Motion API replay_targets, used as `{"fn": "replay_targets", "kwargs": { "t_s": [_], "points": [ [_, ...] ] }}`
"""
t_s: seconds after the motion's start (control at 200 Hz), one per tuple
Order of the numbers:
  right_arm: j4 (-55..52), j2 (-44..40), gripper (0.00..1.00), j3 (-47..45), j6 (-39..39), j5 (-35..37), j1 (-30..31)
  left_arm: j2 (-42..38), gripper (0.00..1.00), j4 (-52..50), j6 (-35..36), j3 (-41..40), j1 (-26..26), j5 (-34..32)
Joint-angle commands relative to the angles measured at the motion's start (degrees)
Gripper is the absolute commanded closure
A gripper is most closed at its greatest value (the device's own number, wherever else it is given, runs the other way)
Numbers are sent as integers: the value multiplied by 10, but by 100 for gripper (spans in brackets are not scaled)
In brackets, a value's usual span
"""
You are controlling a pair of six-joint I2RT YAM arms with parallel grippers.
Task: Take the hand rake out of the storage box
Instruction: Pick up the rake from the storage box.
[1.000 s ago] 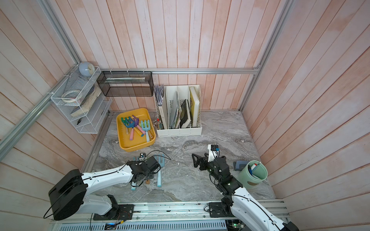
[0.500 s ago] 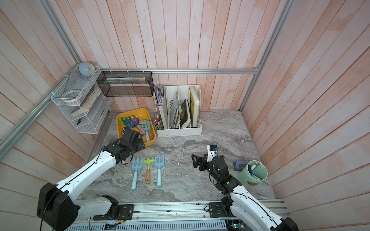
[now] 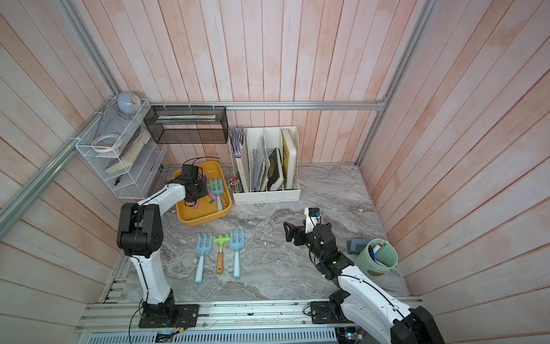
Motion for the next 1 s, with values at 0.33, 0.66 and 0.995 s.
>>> {"fn": "replay_targets", "kwargs": {
  "t_s": [0.33, 0.66, 0.995],
  "points": [
    [26, 1, 2, -5, -15, -11, -33, 81, 61, 8, -38, 59, 4, -4],
    [41, 30, 2, -5, -5, -27, -46, 38, 83, -10, -30, 21, 3, -9],
    [30, 12, 2, -6, 7, -29, -48, -164, 91, 43, -22, -119, -16, -15]
  ]
}}
